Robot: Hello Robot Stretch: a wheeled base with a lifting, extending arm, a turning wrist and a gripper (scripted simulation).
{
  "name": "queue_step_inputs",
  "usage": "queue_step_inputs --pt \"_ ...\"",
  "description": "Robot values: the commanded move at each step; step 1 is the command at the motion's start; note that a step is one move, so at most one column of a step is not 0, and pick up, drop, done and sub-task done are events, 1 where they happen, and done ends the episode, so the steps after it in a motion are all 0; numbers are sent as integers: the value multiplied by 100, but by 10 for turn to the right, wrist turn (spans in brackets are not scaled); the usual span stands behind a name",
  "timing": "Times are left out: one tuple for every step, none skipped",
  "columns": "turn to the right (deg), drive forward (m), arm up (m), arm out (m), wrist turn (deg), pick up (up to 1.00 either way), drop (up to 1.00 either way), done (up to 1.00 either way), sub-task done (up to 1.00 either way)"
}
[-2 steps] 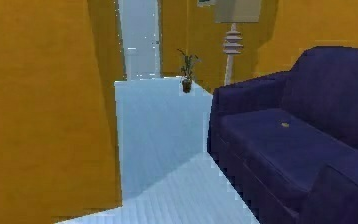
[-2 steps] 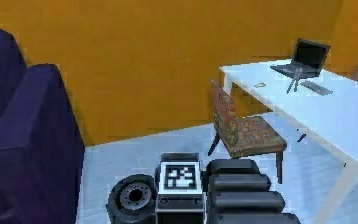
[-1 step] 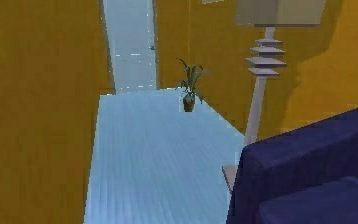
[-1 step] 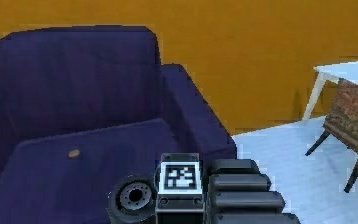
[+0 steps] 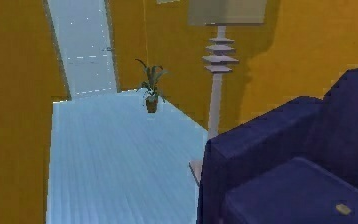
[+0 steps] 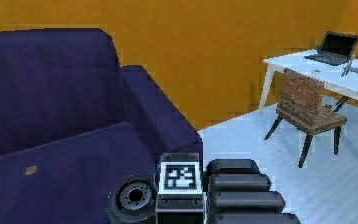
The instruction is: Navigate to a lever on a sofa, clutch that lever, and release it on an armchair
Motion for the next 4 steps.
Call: queue_step_inputs --pt "0 15 0 0 0 0 0 0 0" --pt "330 0 0 0 0 0 0 0 0" --pt "-270 0 0 0 0 0 0 0 0" --pt "0 0 0 48 0 0 0 0 0"
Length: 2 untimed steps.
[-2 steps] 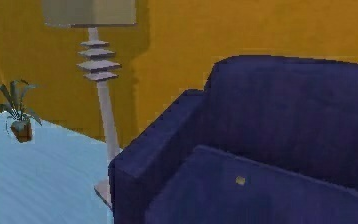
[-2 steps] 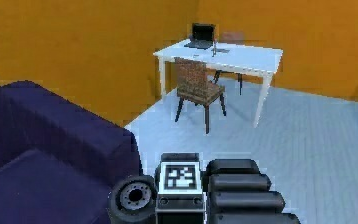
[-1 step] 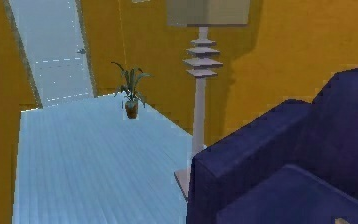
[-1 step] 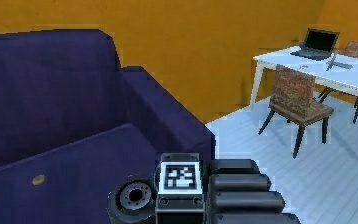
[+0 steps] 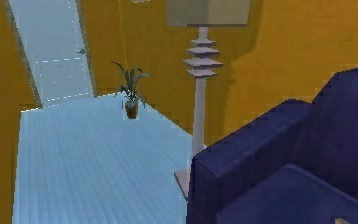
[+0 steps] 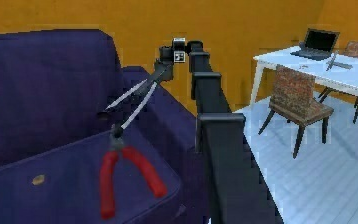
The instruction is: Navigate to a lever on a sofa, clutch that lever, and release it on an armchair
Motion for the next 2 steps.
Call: queue_step_inputs --pt "0 0 0 0 390 0 0 0 0" --pt "0 0 -18 0 0 0 0 0 0"
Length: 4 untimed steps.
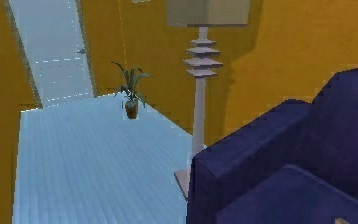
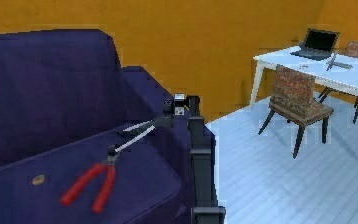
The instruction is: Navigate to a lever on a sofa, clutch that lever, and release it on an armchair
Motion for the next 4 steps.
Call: queue_step_inputs --pt "0 0 -32 0 0 0 0 0 0" --pt "0 0 0 0 0 0 100 0 0" --pt "0 0 10 0 0 0 0 0 0" --pt "0 0 0 -8 0 0 0 0 0"
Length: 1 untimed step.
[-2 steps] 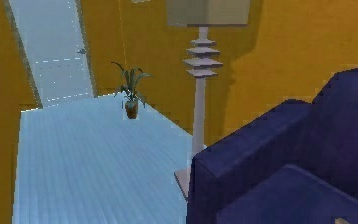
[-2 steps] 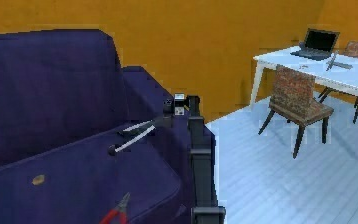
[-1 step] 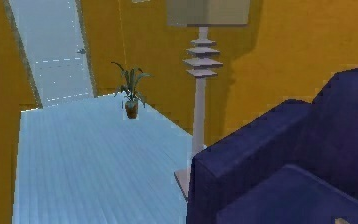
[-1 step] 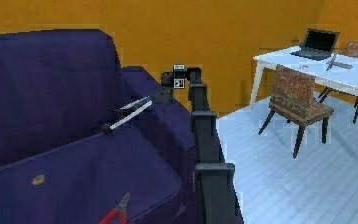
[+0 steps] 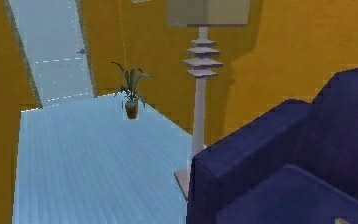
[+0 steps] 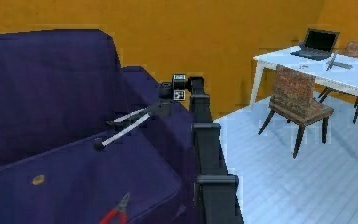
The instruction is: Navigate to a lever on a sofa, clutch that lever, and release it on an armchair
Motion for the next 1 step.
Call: queue_step_inputs --pt "0 0 0 0 0 0 0 100 0"
